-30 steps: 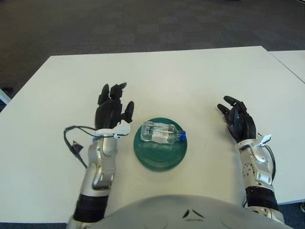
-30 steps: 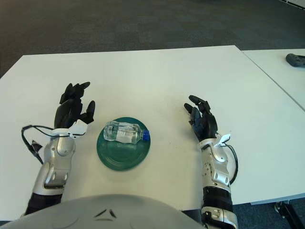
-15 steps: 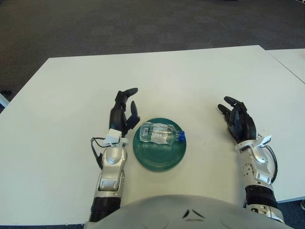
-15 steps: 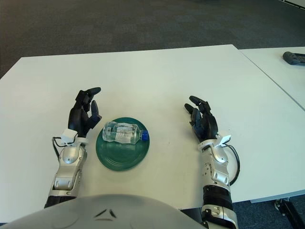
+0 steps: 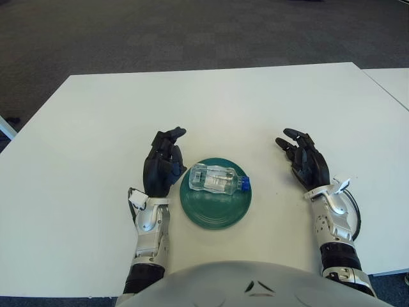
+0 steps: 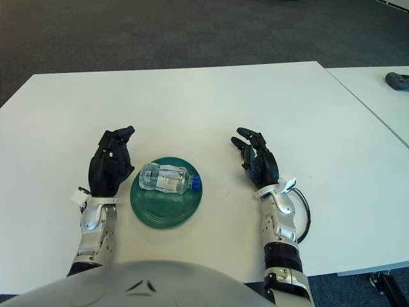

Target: Put the bottle into the plate.

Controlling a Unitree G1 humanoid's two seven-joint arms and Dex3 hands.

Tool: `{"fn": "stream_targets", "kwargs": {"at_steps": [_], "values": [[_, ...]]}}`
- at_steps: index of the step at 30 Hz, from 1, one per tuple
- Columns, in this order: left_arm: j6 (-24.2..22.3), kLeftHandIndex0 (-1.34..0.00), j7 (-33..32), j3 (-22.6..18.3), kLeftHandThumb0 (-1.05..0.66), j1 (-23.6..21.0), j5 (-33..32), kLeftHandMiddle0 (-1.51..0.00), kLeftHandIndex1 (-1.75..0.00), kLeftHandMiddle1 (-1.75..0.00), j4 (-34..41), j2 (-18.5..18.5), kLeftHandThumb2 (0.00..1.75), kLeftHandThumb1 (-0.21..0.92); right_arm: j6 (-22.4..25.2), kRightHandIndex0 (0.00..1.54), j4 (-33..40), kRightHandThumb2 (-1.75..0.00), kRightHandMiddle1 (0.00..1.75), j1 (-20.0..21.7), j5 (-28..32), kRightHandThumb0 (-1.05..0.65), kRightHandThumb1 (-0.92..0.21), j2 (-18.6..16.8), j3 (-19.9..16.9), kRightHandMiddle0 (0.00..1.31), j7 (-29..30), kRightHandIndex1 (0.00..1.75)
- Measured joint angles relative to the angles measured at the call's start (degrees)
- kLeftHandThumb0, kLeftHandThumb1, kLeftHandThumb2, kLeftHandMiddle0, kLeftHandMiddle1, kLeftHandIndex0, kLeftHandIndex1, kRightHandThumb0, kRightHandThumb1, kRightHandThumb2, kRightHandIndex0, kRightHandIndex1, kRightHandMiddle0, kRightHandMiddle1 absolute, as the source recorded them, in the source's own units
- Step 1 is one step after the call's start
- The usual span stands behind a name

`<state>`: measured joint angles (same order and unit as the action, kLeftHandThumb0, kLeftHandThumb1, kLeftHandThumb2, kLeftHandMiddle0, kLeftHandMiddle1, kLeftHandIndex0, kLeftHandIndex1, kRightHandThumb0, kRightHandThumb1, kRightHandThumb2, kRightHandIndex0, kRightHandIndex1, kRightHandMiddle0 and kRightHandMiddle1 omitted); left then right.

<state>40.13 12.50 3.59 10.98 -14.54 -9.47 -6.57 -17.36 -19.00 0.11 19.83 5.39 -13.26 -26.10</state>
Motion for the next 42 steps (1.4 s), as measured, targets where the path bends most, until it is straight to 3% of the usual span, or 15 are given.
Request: {"fn": "stream_targets", "kwargs": {"at_steps": [13,25,30,34,36,42], "values": [[6.05,-0.45,2.98,0.25,-0.47,-1.58,-2.25,-0.68,-1.14,-0.68,-4.59,-0.02,0.75,0.92,0.34,0.46,0.03,-0.63,1.04,-0.50,1.48,-0.67,-0.92,1.20,-1.34,0.29,-1.25,0.77],[6.81,-0.40,1.15,0.18,-0.61,-2.34,-2.63,-0.68,-1.19,-0.81,-6.27,-0.07,0.71,0.92,1.24,0.46,0.46,-0.63,1.04,-1.04,2.27,-0.67,-0.92,2.33,-2.17,0.29,-2.24,0.78],[6.79,-0.39,-1.83,-0.17,-0.63,-2.73,-1.38,-0.65,-1.22,-0.85,-7.07,-0.10,0.69,0.92,-2.39,0.40,5.07,-0.58,1.10,-5.42,-3.73,-0.74,-0.92,-1.53,3.46,0.16,2.60,0.80],[6.80,-0.31,-4.70,-0.39,-0.71,-3.72,2.00,-0.57,-1.19,-0.80,-8.53,-0.09,0.72,0.92,-5.64,0.41,5.60,-0.52,1.08,-7.10,-5.75,-0.77,-0.92,-5.40,7.56,0.13,1.93,0.75],[6.84,-0.28,-6.45,-0.17,-0.74,-4.10,3.59,-0.54,-1.18,-0.76,-8.95,-0.10,0.73,0.92,-5.58,0.42,5.15,-0.50,1.07,-7.10,-5.65,-0.78,-0.92,-6.22,8.51,0.13,1.03,0.73],[5.51,-0.13,-14.04,0.15,-0.80,-4.18,8.47,-0.44,-1.02,-0.46,-9.03,-0.12,0.75,0.92,-5.53,0.48,4.09,-0.42,1.05,-6.32,-3.36,-0.83,-0.92,-6.71,8.87,0.15,-3.59,0.65]]}}
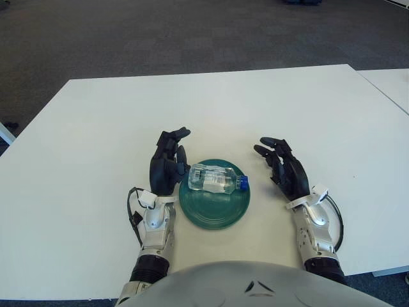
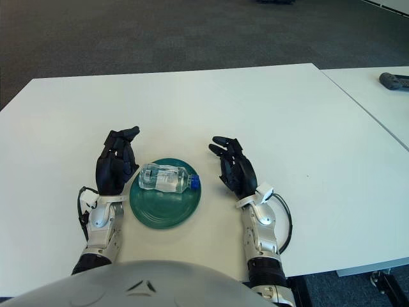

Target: Put the bottle into the plate.

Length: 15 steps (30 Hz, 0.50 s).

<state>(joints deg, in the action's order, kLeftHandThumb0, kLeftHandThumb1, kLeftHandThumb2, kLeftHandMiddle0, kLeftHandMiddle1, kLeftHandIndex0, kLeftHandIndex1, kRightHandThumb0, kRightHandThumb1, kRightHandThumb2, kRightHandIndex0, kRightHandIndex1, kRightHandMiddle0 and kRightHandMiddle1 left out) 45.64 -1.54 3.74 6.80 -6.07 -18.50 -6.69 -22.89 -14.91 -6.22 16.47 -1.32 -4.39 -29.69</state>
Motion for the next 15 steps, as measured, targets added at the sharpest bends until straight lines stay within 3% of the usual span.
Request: {"fn": "stream_targets", "kwargs": {"at_steps": [7,15], "values": [[-4.49,-0.07,-8.78,1.06,-0.80,0.95,6.50,-0.41,-0.95,-0.27,0.46,0.04,0.76,0.92,-0.28,0.48,-0.47,-0.40,1.04,0.98,1.13,-0.82,-0.92,0.12,-0.95,0.16,-1.11,0.61],[-14.42,-0.01,-17.51,3.84,-0.78,6.22,10.28,-0.41,-0.93,-0.16,6.06,-0.15,0.80,0.92,0.03,0.45,-0.18,-0.46,1.02,0.44,0.44,-0.76,-0.92,0.78,-1.09,0.15,0.49,0.56]]}}
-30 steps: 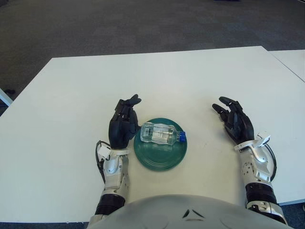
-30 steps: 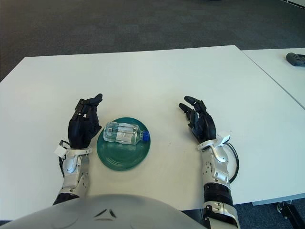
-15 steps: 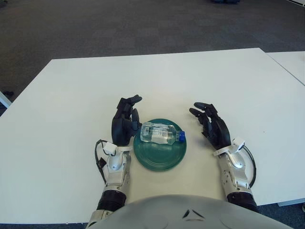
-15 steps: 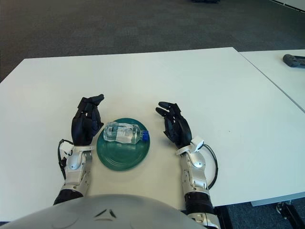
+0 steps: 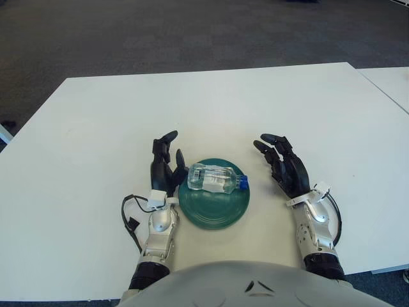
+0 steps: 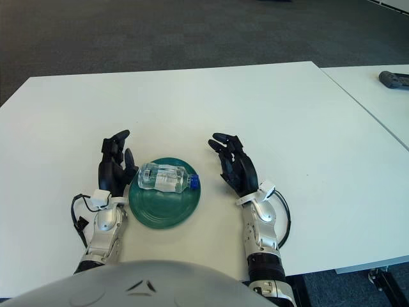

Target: Put the bottle into the plate.

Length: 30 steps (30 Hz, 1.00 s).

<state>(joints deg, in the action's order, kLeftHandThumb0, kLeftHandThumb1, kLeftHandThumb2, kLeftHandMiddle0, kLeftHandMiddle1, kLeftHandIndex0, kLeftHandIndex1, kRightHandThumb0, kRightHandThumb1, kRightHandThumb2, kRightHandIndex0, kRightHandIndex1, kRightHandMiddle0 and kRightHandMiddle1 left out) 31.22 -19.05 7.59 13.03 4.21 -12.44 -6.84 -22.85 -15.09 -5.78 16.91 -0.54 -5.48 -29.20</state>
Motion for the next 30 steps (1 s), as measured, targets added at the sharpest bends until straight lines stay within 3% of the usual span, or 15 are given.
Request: {"fn": "stream_targets", "kwargs": {"at_steps": [15,30], "values": [[-3.47,0.00,-3.60,4.26,-0.74,4.50,1.00,-0.45,-0.92,-0.12,4.21,0.51,0.78,0.92,3.63,0.41,3.50,-0.61,1.00,-2.74,-0.62,-0.78,-0.92,3.68,0.81,0.14,1.13,0.53],[-13.59,-0.04,-4.62,6.32,-0.75,9.35,0.78,-0.53,-0.94,-0.14,13.20,0.82,0.81,0.92,5.19,0.39,4.52,-0.67,1.02,-2.65,-0.50,-0.83,-0.92,7.11,1.19,0.11,-0.39,0.53]]}}
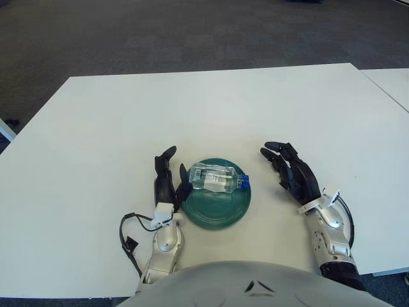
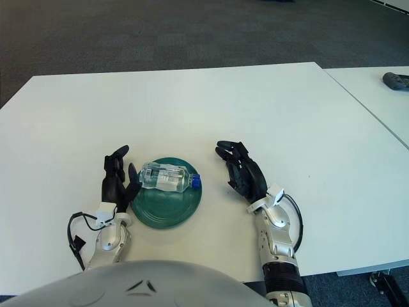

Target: Put the bottle into the plate.

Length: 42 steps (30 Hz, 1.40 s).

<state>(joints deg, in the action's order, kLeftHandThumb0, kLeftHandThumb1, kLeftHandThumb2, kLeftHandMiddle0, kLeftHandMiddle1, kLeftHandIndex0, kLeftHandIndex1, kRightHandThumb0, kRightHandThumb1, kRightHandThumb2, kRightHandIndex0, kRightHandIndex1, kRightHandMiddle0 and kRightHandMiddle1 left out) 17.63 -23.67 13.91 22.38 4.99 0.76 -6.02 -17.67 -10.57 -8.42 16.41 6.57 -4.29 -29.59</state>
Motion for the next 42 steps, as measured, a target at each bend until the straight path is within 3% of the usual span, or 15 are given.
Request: {"fn": "stream_targets", "kwargs": {"at_steps": [13,22,42], "values": [[4.38,-0.20,3.81,0.58,-0.65,3.15,-4.06,-0.69,-1.02,-0.25,0.65,-0.09,0.89,0.92,0.12,0.36,-0.31,-0.62,1.04,0.54,0.20,-0.81,-0.92,1.06,-0.59,0.12,-0.45,0.55],[6.70,-0.27,5.63,0.58,-0.64,3.10,-4.56,-0.69,-1.03,-0.32,-0.83,-0.10,0.90,0.92,-0.64,0.34,-0.75,-0.67,1.03,0.69,0.46,-0.78,-0.92,1.85,-0.91,0.12,-1.32,0.55],[7.31,-0.37,10.97,0.24,-0.63,2.70,-7.48,-0.65,-1.04,-0.55,-1.05,-0.10,0.88,0.92,-0.47,0.35,-1.09,-0.73,1.04,0.83,0.80,-0.77,-0.92,3.57,-1.12,0.14,-1.91,0.57]]}}
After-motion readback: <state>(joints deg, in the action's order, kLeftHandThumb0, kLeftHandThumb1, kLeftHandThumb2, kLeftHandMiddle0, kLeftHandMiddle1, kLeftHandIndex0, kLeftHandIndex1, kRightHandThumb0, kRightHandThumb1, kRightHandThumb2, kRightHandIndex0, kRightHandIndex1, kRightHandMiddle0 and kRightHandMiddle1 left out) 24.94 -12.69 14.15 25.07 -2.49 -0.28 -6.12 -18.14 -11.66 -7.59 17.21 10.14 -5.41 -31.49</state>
